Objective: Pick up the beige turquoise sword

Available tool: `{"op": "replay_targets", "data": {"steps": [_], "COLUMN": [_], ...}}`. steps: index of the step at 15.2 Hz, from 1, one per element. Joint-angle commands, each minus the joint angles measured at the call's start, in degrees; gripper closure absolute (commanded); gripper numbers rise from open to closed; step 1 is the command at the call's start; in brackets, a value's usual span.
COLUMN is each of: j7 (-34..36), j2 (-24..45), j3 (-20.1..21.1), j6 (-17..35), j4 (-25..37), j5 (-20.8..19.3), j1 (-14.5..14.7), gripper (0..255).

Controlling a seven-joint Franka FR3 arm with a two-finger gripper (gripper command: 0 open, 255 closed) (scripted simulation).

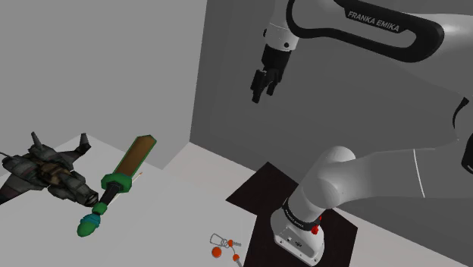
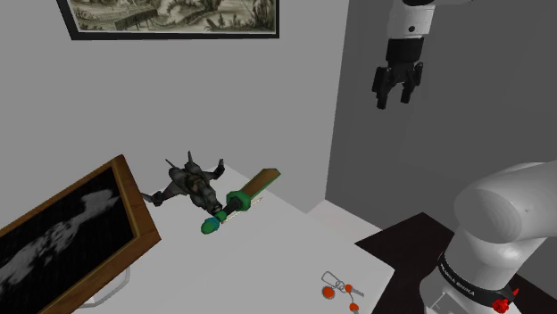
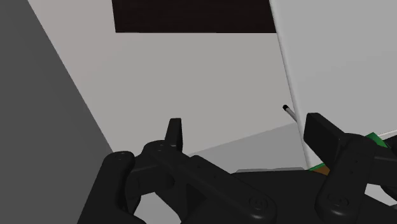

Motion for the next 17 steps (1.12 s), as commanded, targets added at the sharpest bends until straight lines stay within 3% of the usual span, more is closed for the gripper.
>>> {"op": "replay_targets", "data": {"steps": [1, 9, 17], "j7": [0.0, 15.87, 31.21], "j2": [0.0, -0.79, 5.22], "j3": [0.0, 9.08, 19.58], "j6": [0.0, 8.37, 19.78], "j4": [0.0, -8.76, -12.14], "j5": [0.0, 9.4, 18.54], "j1": [0.0, 1.25, 2.51], "gripper": [0, 0, 0]}}
